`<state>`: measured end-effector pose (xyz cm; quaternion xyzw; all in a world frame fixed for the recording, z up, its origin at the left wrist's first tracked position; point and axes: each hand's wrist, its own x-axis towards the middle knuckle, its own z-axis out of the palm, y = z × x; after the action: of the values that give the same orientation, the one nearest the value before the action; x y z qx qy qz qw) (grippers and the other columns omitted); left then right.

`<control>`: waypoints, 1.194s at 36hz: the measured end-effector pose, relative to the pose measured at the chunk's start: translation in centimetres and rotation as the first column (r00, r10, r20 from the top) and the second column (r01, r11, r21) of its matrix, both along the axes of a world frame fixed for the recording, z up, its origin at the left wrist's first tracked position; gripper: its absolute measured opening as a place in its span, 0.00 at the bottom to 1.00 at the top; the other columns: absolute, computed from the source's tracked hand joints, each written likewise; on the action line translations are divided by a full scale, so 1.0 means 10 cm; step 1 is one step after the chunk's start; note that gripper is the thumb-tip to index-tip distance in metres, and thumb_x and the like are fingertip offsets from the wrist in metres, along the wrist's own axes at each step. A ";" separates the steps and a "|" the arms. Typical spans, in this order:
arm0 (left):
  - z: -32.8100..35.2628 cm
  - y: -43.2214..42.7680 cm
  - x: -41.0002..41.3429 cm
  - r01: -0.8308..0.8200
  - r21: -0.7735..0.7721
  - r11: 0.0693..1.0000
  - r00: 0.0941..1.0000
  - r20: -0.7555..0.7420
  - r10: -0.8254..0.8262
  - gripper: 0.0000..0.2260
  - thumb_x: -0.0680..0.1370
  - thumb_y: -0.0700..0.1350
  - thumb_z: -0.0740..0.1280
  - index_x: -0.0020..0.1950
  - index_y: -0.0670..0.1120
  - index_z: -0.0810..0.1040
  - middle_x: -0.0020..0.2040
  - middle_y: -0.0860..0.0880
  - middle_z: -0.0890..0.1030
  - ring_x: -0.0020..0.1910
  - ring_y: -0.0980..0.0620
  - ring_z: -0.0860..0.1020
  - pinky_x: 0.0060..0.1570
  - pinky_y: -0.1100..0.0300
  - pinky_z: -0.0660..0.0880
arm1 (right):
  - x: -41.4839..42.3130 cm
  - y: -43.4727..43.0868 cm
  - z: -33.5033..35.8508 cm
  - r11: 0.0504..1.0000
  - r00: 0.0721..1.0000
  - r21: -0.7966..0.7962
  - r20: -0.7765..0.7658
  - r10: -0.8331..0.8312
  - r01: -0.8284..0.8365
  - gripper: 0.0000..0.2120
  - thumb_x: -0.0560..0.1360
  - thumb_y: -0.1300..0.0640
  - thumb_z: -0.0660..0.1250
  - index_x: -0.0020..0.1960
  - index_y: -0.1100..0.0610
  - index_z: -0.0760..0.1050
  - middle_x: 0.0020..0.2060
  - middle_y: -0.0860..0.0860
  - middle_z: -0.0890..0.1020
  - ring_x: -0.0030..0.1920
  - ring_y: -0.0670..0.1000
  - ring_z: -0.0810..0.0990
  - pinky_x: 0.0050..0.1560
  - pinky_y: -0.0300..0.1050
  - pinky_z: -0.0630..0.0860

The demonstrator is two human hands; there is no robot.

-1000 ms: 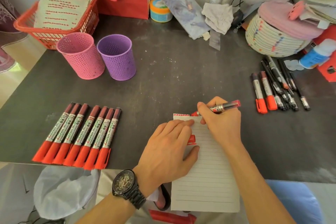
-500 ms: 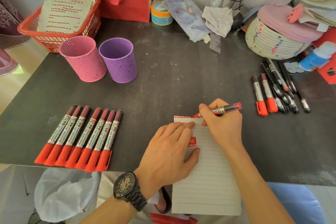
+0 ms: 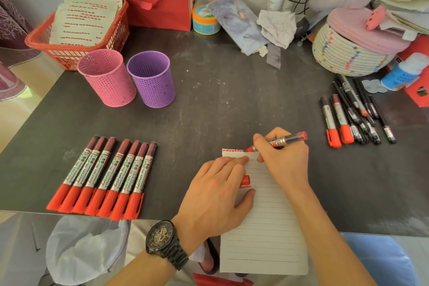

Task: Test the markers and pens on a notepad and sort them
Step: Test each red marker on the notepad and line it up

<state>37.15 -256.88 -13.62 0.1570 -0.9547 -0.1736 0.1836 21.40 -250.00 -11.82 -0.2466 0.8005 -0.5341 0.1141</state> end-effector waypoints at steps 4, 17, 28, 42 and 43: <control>0.01 0.00 0.00 0.004 0.011 1.000 1.000 0.002 -0.004 0.11 0.78 0.59 0.62 0.49 0.52 0.70 0.65 0.55 0.78 0.61 0.54 0.74 0.63 0.57 0.69 | -0.02 0.00 0.00 0.999 0.999 -0.018 0.031 -0.039 0.039 0.13 0.74 0.55 0.72 0.32 0.51 0.77 0.23 0.48 0.81 0.26 0.39 0.78 0.33 0.28 0.71; 0.04 -0.05 0.03 -0.040 0.090 0.995 0.999 0.017 0.039 0.20 0.77 0.60 0.63 0.66 0.53 0.72 0.63 0.58 0.78 0.61 0.60 0.73 0.64 0.64 0.66 | -0.02 0.12 0.19 0.966 0.991 -0.256 0.130 -0.012 0.045 0.06 0.77 0.47 0.72 0.45 0.49 0.80 0.33 0.53 0.83 0.27 0.48 0.77 0.30 0.37 0.73; 0.07 -0.07 0.04 -0.055 0.188 0.981 0.996 -0.064 0.068 0.12 0.78 0.62 0.61 0.54 0.55 0.71 0.55 0.66 0.71 0.53 0.62 0.72 0.50 0.69 0.72 | 0.22 0.71 0.30 0.878 0.777 -0.455 0.604 0.178 0.153 0.09 0.78 0.56 0.65 0.52 0.58 0.82 0.44 0.63 0.85 0.29 0.53 0.78 0.29 0.43 0.77; 0.16 -0.08 0.33 -0.090 0.691 0.717 0.958 -0.136 0.251 0.11 0.79 0.63 0.58 0.54 0.59 0.64 0.35 0.57 0.73 0.31 0.59 0.70 0.35 0.69 0.68 | 0.66 1.11 0.27 0.869 0.737 -0.396 0.674 0.055 0.298 0.13 0.66 0.42 0.73 0.35 0.52 0.84 0.31 0.61 0.82 0.23 0.49 0.74 0.22 0.39 0.70; 0.16 -0.05 0.37 -0.076 0.695 0.715 0.960 -0.143 0.240 0.11 0.78 0.63 0.59 0.54 0.59 0.65 0.35 0.56 0.73 0.32 0.59 0.69 0.34 0.68 0.68 | 0.68 1.13 0.27 0.870 0.740 -0.392 0.671 0.048 0.299 0.14 0.65 0.41 0.73 0.35 0.52 0.84 0.30 0.60 0.81 0.23 0.49 0.74 0.22 0.39 0.70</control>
<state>40.88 -257.41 -11.97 0.2744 -0.7798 -0.5121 0.2331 28.20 -238.72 -9.08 -0.0053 0.5665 -0.7721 0.2880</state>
